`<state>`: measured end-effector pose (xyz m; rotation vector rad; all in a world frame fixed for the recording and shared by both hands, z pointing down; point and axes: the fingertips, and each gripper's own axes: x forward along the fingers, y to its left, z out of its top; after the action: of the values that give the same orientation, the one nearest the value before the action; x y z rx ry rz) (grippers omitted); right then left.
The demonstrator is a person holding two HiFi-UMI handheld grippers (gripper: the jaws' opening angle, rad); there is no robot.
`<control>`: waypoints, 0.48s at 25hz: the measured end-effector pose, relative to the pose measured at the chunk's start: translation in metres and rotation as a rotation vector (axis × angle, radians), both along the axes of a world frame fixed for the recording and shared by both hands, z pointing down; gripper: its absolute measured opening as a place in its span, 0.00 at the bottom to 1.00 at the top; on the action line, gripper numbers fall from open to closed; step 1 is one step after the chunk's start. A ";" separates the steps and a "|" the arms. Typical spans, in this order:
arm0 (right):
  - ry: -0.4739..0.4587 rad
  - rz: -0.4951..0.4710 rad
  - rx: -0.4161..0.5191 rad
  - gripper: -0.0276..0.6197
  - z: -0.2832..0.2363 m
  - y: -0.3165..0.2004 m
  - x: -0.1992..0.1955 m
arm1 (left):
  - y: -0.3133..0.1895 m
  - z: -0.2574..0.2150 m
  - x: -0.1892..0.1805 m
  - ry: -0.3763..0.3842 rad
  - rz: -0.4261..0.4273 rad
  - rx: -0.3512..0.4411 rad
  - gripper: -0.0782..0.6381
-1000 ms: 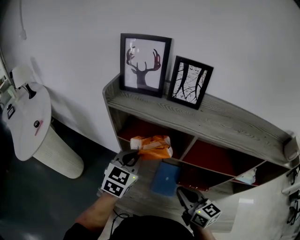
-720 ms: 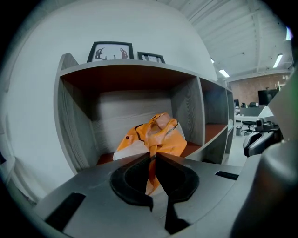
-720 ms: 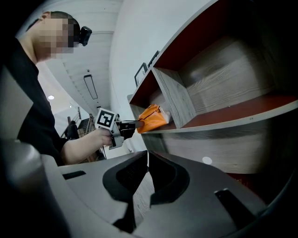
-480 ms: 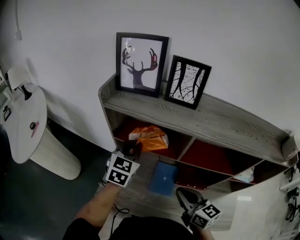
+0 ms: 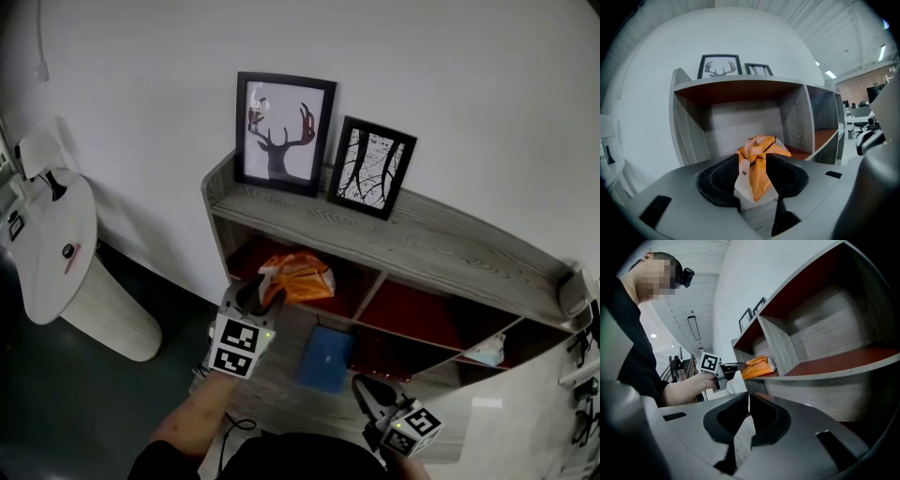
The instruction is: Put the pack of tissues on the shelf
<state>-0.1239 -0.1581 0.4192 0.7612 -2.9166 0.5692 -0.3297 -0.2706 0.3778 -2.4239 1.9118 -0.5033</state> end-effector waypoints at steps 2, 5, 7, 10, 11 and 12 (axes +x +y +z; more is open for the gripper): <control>-0.002 -0.006 0.015 0.07 -0.003 0.000 0.000 | 0.008 -0.004 0.003 0.011 0.003 0.010 0.35; -0.008 -0.009 0.040 0.07 -0.009 -0.001 0.003 | 0.024 -0.008 0.011 0.033 0.017 0.025 0.35; -0.013 -0.004 0.051 0.07 -0.013 -0.004 0.006 | 0.034 -0.008 0.018 0.041 0.025 0.029 0.35; -0.017 0.006 0.068 0.07 -0.018 -0.007 0.011 | 0.046 -0.005 0.027 0.077 0.037 0.022 0.35; -0.017 0.006 0.078 0.07 -0.019 -0.007 0.012 | 0.050 -0.005 0.030 0.092 0.042 0.022 0.35; -0.015 0.006 0.088 0.07 -0.021 -0.007 0.014 | 0.054 -0.006 0.034 0.105 0.049 0.024 0.35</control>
<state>-0.1101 -0.1656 0.3986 0.7795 -2.9716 0.4523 -0.2959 -0.2167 0.3718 -2.5225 1.8789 -0.3565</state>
